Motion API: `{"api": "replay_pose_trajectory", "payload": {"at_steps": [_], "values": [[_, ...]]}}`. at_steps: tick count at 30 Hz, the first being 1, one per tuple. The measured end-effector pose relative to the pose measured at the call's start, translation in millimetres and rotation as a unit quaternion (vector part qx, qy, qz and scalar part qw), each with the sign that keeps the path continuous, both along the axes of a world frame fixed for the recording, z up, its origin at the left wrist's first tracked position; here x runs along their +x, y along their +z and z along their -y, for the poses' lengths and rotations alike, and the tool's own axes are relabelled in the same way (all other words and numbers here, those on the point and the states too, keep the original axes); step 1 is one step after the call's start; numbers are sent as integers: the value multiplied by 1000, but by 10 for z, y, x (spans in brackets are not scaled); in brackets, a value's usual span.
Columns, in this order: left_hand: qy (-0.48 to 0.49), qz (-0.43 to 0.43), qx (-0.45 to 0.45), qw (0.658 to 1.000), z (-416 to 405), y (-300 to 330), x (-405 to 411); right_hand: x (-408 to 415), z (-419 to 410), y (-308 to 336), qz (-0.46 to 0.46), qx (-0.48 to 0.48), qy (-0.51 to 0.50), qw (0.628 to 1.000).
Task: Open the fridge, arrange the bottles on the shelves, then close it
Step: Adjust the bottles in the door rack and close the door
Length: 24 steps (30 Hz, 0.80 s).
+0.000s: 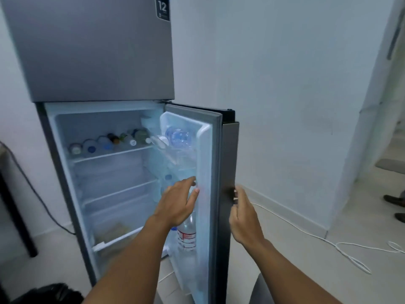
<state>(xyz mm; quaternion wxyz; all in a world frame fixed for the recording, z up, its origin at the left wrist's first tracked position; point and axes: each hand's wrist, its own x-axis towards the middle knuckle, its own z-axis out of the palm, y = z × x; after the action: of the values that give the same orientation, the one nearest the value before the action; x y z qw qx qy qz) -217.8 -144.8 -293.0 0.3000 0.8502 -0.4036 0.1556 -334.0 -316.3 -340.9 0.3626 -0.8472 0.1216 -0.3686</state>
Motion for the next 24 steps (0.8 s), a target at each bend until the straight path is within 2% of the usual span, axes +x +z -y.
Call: {"api": "replay_pose_trajectory", "payload": {"at_steps": [4, 10, 15, 24], "values": [[77, -68, -127, 987, -96, -30, -218, 0, -45, 27, -20, -64, 76, 995], [172, -121, -210, 955, -203, 9, -475, 197, -80, 124, -30, -76, 93, 992], [245, -91, -204, 943, -362, 84, -377, 506, -152, 206, -52, -80, 140, 986], [278, -21, -258, 925, -842, 41, -27, 1193, -246, 236, -64, -104, 202, 972]]}}
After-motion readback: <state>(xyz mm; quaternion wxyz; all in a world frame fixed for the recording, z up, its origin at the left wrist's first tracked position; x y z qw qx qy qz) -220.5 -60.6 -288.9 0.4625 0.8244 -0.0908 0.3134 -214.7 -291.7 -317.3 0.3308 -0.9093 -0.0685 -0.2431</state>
